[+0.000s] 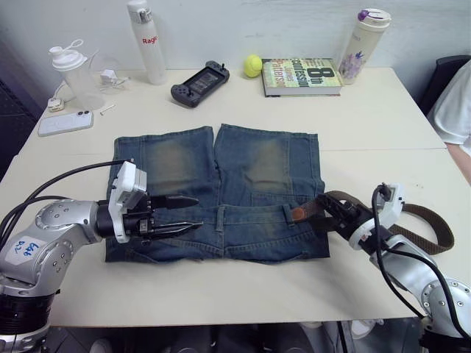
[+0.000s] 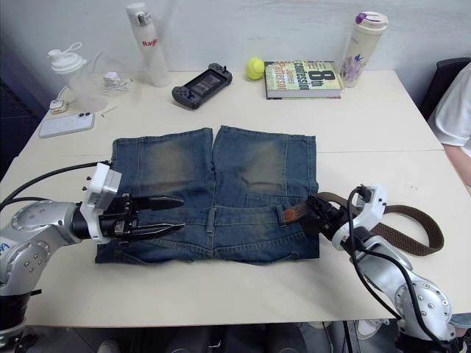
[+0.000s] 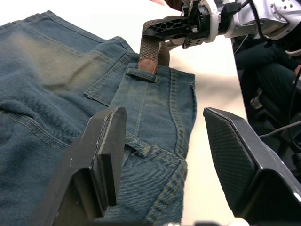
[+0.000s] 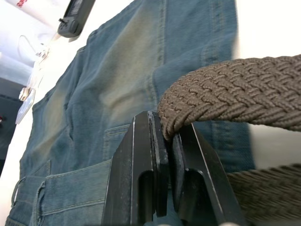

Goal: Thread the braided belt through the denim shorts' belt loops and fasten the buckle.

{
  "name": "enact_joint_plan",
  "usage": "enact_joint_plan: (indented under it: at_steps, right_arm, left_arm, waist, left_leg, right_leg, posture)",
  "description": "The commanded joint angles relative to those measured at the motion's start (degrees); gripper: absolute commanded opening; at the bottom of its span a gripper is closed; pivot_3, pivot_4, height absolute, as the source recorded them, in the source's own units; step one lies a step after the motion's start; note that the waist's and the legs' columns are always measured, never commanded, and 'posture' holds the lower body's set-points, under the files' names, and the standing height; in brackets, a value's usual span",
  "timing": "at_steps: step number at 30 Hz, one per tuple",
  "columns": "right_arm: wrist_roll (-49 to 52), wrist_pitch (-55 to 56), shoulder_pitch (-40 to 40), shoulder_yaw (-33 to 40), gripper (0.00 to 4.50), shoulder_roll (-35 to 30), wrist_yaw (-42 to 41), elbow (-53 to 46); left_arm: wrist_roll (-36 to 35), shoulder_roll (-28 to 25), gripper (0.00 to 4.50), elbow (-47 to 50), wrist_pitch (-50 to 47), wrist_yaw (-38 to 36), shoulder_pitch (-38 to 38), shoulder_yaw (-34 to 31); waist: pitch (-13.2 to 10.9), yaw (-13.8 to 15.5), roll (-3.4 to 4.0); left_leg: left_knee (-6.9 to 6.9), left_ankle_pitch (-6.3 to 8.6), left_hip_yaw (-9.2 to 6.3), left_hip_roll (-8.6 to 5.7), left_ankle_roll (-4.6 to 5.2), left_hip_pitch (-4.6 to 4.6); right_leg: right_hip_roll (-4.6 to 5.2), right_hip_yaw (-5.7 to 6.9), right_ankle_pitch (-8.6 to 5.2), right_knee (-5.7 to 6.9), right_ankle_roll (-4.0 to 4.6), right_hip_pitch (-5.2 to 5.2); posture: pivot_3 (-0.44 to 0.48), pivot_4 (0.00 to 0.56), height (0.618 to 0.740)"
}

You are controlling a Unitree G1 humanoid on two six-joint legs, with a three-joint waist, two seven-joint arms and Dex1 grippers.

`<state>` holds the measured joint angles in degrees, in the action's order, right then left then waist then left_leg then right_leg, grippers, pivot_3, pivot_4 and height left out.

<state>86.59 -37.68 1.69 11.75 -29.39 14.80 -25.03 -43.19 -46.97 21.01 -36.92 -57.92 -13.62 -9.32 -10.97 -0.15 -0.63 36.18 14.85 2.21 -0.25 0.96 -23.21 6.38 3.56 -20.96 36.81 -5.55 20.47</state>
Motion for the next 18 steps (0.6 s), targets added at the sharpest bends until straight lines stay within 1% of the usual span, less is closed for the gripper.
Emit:
enact_joint_plan:
  at_steps: [1, 3, 7, 11, 13, 16, 17, 18]
  right_arm:
    - [-1.49, -0.65, 0.45, -1.48, 0.00, 1.68, -0.11, -1.57]
    - [-1.51, -0.94, 0.28, -2.16, 0.00, 3.02, 0.49, -1.40]
    - [1.47, -2.42, -0.28, -3.42, 0.00, 5.61, 3.90, -0.01]
    - [7.36, -4.03, 0.75, -3.38, 0.00, 6.95, 7.20, 2.56]
    - [12.54, -2.95, 1.84, -2.03, 0.00, 8.46, 10.22, 5.77]
    - [18.27, -3.14, 2.99, -0.58, 0.00, 8.75, 12.88, 9.84]
    - [20.28, -3.02, 3.53, -0.26, 0.00, 8.81, 13.67, 10.67]
    - [21.77, -2.85, 3.92, -0.06, 0.00, 8.89, 14.35, 11.17]
  left_arm:
    - [0.57, 0.42, 2.91, 0.21, 0.94, -0.29, -1.39, 0.73]
    - [1.35, 0.39, 2.91, -0.09, 1.56, -0.99, -1.94, 1.63]
    - [5.86, 0.57, 2.91, -3.25, 5.65, -4.46, -5.22, 5.77]
    - [12.94, 2.44, 2.91, -9.82, 13.22, -7.68, -11.36, 11.34]
    - [18.97, 5.07, 2.91, -15.30, 21.50, -8.77, -15.30, 15.08]
    - [29.94, 10.62, 2.91, -25.14, 39.82, -8.45, -20.81, 20.71]
    - [33.79, 13.00, 2.91, -29.05, 47.09, -7.11, -22.52, 22.54]
    - [36.32, 14.65, 2.91, -32.03, 52.18, -6.21, -23.68, 23.60]
  waist:
    - [0.00, -0.01, 0.00]
    - [0.00, -0.03, 0.00]
    - [0.00, -0.02, 0.00]
    - [0.01, 0.08, -0.02]
    - [0.01, 0.06, -0.02]
    - [0.07, 0.15, -0.12]
    - [0.10, 0.15, -0.17]
    - [0.10, 0.13, -0.18]
  left_leg:
    - [-0.01, 0.00, 0.00, 0.00, 0.00, 0.00]
    - [-0.01, 0.00, 0.00, 0.00, -0.01, 0.00]
    - [-0.01, -0.01, 0.01, 0.00, -0.02, 0.00]
    - [0.03, -0.01, 0.01, -0.01, -0.02, 0.00]
    - [0.01, -0.01, 0.02, -0.01, -0.02, 0.00]
    - [0.05, -0.02, 0.04, -0.02, 0.00, 0.00]
    - [0.06, -0.02, 0.04, -0.02, 0.00, -0.01]
    - [0.06, -0.01, 0.05, -0.02, 0.01, -0.01]
  right_leg:
    - [0.00, 0.00, 0.00, 0.00, 0.00, 0.01]
    - [0.00, 0.00, 0.00, 0.00, 0.00, 0.01]
    - [-0.01, -0.01, 0.00, 0.02, 0.00, 0.01]
    - [-0.02, 0.00, 0.00, 0.03, 0.00, 0.01]
    - [-0.02, 0.00, 0.00, 0.02, 0.00, 0.00]
    - [-0.04, 0.04, 0.00, 0.03, 0.00, -0.01]
    - [-0.05, 0.04, 0.00, 0.02, -0.01, -0.01]
    - [-0.05, 0.04, 0.01, 0.02, -0.01, -0.02]
  posture:
    - [0.000, 0.150, 0.740]
    - [0.000, 0.150, 0.740]
    - [0.000, 0.150, 0.740]
    - [0.000, 0.150, 0.740]
    - [0.000, 0.150, 0.740]
    - [0.000, 0.150, 0.740]
    - [0.000, 0.150, 0.740]
    - [0.000, 0.150, 0.740]
